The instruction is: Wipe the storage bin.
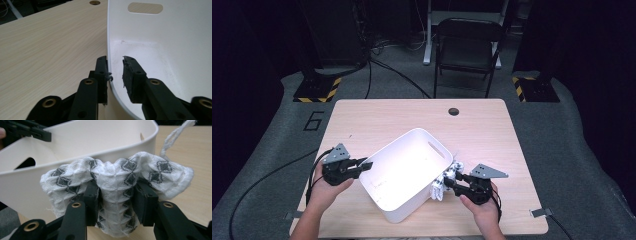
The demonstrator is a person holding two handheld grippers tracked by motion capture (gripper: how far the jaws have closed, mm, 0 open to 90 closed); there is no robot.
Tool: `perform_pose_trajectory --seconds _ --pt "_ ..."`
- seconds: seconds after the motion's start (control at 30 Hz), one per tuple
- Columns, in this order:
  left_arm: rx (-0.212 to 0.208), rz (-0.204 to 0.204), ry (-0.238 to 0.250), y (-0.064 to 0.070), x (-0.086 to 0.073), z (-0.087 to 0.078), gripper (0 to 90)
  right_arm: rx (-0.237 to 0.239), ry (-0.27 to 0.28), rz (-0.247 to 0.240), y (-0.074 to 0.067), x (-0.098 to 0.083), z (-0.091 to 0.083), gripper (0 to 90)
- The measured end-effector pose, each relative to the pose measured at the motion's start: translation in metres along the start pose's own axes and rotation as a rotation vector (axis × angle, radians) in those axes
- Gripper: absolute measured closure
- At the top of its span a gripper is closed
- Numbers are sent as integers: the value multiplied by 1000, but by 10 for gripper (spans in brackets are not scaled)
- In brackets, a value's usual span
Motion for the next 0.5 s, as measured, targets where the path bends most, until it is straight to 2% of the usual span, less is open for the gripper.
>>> perform_pose_trajectory --seconds 0.1,0.27,0.43,0.5 --pt "11 22 -18 3 -1 5 669 6 -34 14 1 -10 8 588" --pt "11 -7 -9 0 0 7 650 3 -105 0 -1 -26 20 585" --pt "10 -29 -16 -1 -1 9 590 9 -134 -7 -2 -32 26 583" --pt "9 -21 -26 -1 -2 9 581 7 -145 1 -3 -35 27 583"
Point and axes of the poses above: each handheld gripper's, and its own axes: z roughly forward along the jaws, x roughly out of its top, y roughly to its right, the point moved 9 cm from there along z, roughly forward along the jaws, and after that the axes turned 4 degrees about x, right-handed, at the moved point
